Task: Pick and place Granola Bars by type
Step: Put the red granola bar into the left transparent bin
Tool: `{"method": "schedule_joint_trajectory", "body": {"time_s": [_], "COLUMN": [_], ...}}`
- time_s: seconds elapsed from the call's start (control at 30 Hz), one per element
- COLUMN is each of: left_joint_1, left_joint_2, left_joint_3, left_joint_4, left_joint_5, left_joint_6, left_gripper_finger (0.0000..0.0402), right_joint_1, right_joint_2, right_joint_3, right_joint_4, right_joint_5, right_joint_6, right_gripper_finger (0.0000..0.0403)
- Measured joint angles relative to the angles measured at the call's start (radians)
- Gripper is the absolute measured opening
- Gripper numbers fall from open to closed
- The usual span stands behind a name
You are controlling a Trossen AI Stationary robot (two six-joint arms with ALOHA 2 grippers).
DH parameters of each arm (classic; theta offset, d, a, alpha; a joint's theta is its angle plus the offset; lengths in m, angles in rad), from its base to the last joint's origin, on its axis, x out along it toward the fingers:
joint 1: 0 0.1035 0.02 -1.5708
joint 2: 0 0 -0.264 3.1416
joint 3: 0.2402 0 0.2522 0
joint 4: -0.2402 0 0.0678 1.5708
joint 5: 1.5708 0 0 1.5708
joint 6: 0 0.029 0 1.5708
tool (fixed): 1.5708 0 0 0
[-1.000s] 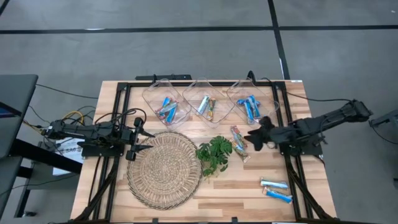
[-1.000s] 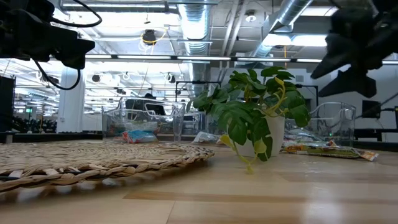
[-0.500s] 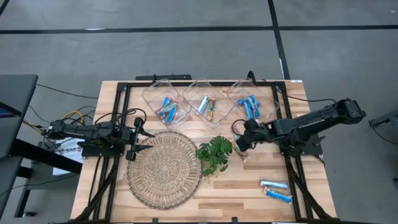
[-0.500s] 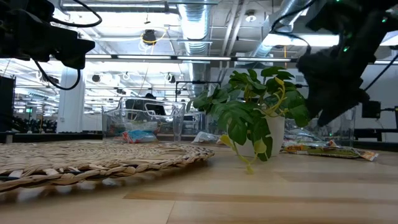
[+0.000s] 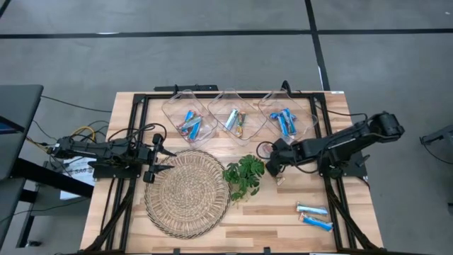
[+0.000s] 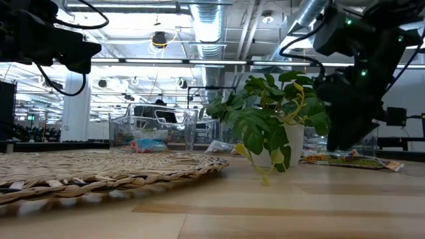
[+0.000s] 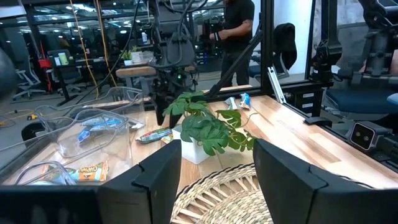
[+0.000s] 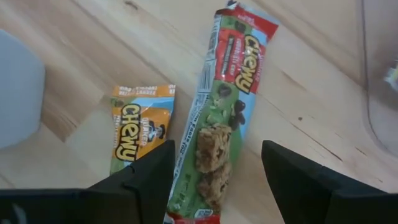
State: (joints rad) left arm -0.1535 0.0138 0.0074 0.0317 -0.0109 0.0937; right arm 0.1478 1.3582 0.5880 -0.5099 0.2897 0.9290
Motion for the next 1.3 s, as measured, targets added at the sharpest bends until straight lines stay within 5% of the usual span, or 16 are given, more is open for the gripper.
{"method": "schedule_joint_trajectory", "body": {"time_s": [0.43,0.87,1.3], "left_joint_1": [0.0,0.0,0.0], "left_joint_2": [0.0,0.0,0.0], "left_joint_3": [0.0,0.0,0.0], "left_joint_4": [0.0,0.0,0.0], "left_joint_5": [0.0,0.0,0.0], "left_joint_6": [0.0,0.0,0.0], "left_gripper_finger": [0.0194,0.0194,0.0194], "right_joint_1": [-0.021,-0.019,-0.004], "right_joint_2": [0.089,0.079,-0.13], "right_joint_3": [0.0,0.0,0.0], "right_joint_4": [0.037,0.053,0.09], "right_joint_5": [0.0,0.004,0.161], "right_joint_6": [-0.022,-0.046,-0.048], "right_gripper_finger": [0.0223,0.0058,0.0022]}}
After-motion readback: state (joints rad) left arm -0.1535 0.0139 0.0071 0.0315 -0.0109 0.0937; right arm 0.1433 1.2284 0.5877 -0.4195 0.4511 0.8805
